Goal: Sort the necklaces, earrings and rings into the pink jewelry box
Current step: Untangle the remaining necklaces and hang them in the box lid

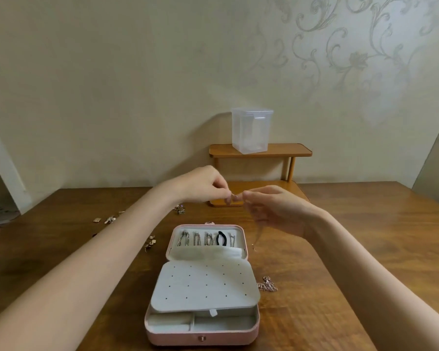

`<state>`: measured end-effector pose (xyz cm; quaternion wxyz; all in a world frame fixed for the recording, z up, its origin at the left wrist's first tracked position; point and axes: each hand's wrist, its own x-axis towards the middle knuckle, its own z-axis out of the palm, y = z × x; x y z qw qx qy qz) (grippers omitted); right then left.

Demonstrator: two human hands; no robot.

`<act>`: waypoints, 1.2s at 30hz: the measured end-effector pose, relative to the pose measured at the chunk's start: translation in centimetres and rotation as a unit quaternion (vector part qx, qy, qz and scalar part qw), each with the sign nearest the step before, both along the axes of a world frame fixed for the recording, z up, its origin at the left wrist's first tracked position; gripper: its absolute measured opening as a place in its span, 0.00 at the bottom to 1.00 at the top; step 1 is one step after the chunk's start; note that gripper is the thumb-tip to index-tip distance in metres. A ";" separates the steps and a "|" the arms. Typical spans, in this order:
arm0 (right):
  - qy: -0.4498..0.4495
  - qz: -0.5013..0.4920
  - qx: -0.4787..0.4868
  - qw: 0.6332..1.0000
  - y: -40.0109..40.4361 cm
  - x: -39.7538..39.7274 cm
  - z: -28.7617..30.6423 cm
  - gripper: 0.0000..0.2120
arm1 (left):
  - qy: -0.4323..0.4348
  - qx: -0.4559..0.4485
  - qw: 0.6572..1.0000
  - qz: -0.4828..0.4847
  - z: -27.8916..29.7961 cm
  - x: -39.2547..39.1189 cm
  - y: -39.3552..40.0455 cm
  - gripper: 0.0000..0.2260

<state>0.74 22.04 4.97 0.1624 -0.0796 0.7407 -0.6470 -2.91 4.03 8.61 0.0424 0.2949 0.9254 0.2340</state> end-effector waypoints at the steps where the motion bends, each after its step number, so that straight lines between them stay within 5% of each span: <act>1: 0.035 -0.033 0.044 0.998 0.1 -0.2 0.2 0.12 | -0.010 0.019 1.000 -0.002 -0.5 -0.3 -0.6 0.10; 4: 0.194 -0.077 0.272 0.939 -0.3 -1.0 1.4 0.09 | -0.045 0.061 0.997 -0.018 -2.4 -0.9 -1.5 0.10; 7: 0.261 0.003 0.417 0.870 -0.9 -1.7 3.4 0.07 | -0.089 0.122 0.988 -0.013 -4.0 -1.2 -2.0 0.10; 11: 0.318 0.041 0.471 0.822 -2.0 -2.7 5.2 0.06 | -0.193 0.235 0.953 -0.021 -5.3 -1.2 -2.9 0.10; 15: 0.332 0.037 0.444 0.832 -3.1 -3.3 5.7 0.06 | -0.277 0.314 0.908 0.000 -6.8 -2.2 -2.5 0.14; 18: 0.304 0.028 0.446 0.842 -2.5 -3.5 5.7 0.06 | -0.108 0.134 0.983 0.057 -8.4 -3.8 -2.0 0.12; 22: 0.269 -0.004 0.438 0.858 -1.3 -3.4 5.6 0.08 | -0.030 -0.065 0.996 0.048 -10.7 -4.8 -1.6 0.09; 28: 0.238 -0.031 0.425 0.873 0.1 -3.1 5.8 0.08 | 0.146 -0.126 0.978 0.085 -11.3 -4.6 -0.9 0.09; 36: 0.214 -0.021 0.390 0.895 -1.0 -1.9 7.2 0.07 | 0.278 -0.068 0.958 0.033 -8.2 -2.4 -1.3 0.08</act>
